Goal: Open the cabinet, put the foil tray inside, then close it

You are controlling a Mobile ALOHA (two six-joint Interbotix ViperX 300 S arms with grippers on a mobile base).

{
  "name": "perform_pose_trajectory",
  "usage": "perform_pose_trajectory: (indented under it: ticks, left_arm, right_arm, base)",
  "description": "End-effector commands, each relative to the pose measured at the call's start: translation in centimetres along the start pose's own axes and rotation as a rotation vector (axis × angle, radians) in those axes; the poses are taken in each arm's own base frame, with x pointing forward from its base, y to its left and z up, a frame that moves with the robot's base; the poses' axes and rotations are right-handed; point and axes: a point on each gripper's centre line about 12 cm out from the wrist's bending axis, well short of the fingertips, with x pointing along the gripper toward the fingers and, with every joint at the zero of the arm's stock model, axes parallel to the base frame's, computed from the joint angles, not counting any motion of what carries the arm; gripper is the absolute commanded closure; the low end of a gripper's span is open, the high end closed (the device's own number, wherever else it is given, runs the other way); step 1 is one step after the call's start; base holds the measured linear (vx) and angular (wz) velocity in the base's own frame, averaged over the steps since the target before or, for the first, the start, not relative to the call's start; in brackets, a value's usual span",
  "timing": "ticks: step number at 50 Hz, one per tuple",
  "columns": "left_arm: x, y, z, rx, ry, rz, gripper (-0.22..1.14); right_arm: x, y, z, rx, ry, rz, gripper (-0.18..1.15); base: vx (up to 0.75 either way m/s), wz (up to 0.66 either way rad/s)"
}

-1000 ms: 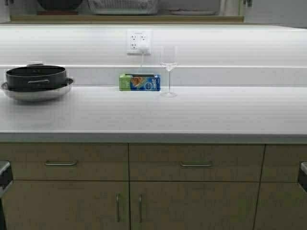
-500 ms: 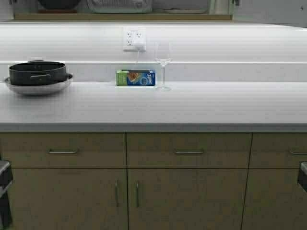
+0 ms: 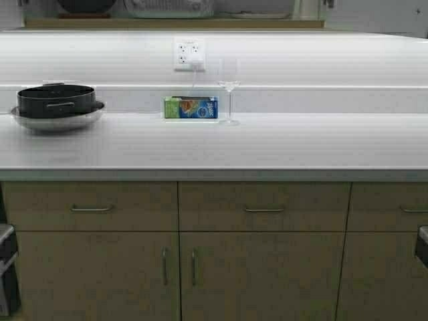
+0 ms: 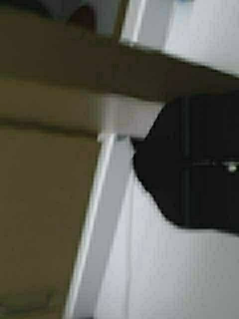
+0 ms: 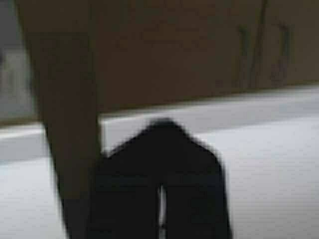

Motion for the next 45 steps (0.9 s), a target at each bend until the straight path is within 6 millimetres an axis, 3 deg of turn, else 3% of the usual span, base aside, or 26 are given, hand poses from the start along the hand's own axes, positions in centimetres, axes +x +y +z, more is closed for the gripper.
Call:
perform_pose_trajectory:
  ticks: [1, 6, 12, 19, 29, 38, 45]
  left_arm:
    - [-0.9, -3.3, 1.5, 0.007, -0.033, -0.069, 0.87]
    - [-2.9, -5.7, 1.4, 0.005, -0.025, -0.121, 0.87]
    - [-6.0, -8.0, 1.4, 0.011, -0.019, -0.177, 0.87]
    - [-9.7, -7.8, 0.1, 0.024, 0.031, -0.167, 0.87]
    - [-14.5, -7.4, -2.3, 0.02, 0.043, -0.197, 0.88]
    - [-15.6, -7.6, -1.6, 0.033, 0.007, -0.217, 0.88]
    - [-14.1, -8.0, -0.9, 0.079, -0.004, -0.23, 0.88]
  right_arm:
    - [-0.4, 3.8, 2.3, -0.005, -0.058, 0.083, 0.9]
    - [-1.5, 6.6, 2.5, -0.013, -0.059, 0.143, 0.9]
    - [-4.4, 9.8, 3.0, -0.019, -0.06, 0.215, 0.9]
    - [-9.2, 12.1, 2.0, -0.02, -0.033, 0.287, 0.9]
    - [-14.6, 14.0, -1.5, -0.016, 0.039, 0.373, 0.9]
    - [-17.2, 15.3, -4.1, -0.025, 0.095, 0.429, 0.9]
    - [-18.5, 15.9, -5.2, -0.028, 0.116, 0.459, 0.9]
  base:
    - [0.01, 0.01]
    - [0.02, 0.0]
    - [0.02, 0.0]
    - [0.02, 0.01]
    - [0.04, 0.01]
    - [0.05, 0.0]
    - [0.04, 0.0]
